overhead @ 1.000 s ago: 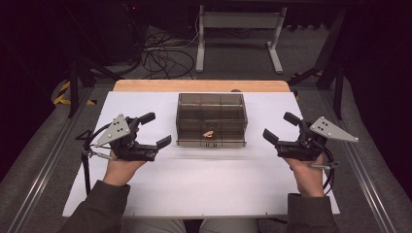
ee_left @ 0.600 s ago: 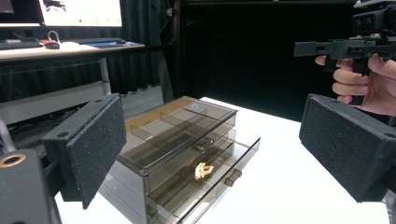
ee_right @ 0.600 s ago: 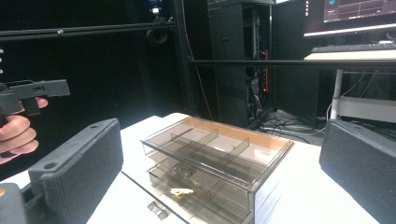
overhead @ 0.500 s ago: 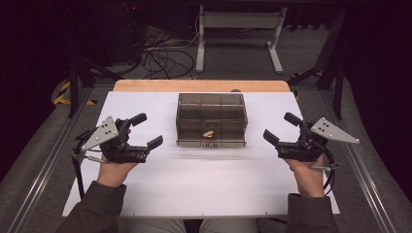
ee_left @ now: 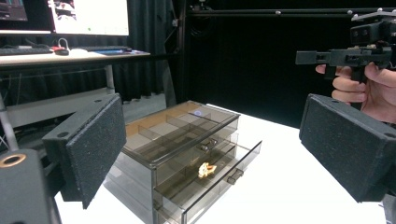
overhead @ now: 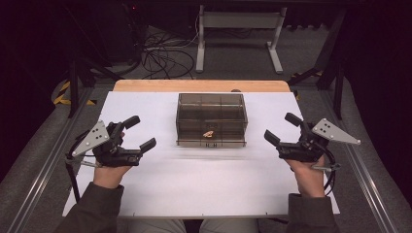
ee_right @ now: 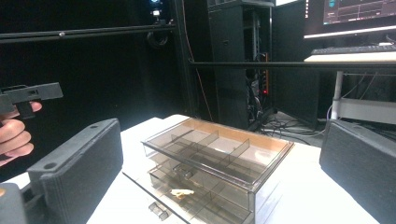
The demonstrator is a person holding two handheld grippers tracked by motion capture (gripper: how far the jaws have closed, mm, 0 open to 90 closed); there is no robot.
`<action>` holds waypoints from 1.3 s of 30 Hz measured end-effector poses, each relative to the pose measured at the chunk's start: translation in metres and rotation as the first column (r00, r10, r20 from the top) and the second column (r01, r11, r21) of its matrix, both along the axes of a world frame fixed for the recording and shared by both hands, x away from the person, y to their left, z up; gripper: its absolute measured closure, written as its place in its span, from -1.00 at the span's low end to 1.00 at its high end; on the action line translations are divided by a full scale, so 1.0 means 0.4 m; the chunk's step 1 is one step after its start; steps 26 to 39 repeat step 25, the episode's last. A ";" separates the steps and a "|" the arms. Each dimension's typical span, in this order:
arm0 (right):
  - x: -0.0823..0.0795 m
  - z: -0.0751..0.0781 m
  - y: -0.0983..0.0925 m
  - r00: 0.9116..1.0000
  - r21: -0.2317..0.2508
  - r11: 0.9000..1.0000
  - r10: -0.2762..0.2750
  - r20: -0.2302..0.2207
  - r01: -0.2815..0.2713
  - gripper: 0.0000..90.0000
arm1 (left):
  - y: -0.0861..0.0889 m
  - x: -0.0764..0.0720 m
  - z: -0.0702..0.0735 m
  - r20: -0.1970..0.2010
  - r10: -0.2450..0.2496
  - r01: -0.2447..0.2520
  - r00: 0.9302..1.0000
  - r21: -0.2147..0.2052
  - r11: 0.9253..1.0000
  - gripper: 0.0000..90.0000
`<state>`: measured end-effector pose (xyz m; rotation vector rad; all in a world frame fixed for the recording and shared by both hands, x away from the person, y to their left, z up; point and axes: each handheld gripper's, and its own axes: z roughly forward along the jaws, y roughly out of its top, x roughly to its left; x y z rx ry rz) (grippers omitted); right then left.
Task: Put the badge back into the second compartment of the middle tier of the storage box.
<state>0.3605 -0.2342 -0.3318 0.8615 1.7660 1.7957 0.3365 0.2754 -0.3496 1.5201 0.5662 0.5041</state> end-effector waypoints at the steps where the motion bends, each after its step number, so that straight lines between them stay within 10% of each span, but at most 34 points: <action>1: 0.000 0.000 0.000 1.000 0.000 1.000 0.001 0.001 -0.001 -0.99 | 0.003 -0.002 -0.001 0.000 0.000 0.000 1.000 -0.001 1.000 -0.82; 16: -0.003 0.002 -0.002 1.000 0.002 1.000 -0.001 0.003 0.001 -0.99 | 0.039 -0.029 -0.022 -0.016 -0.001 0.000 1.000 -0.090 0.996 -0.81; 39: -0.004 0.002 0.001 1.000 -0.001 1.000 -0.001 0.004 0.001 -0.99 | 0.040 -0.026 -0.023 -0.006 0.014 -0.015 1.000 -0.072 0.997 -0.81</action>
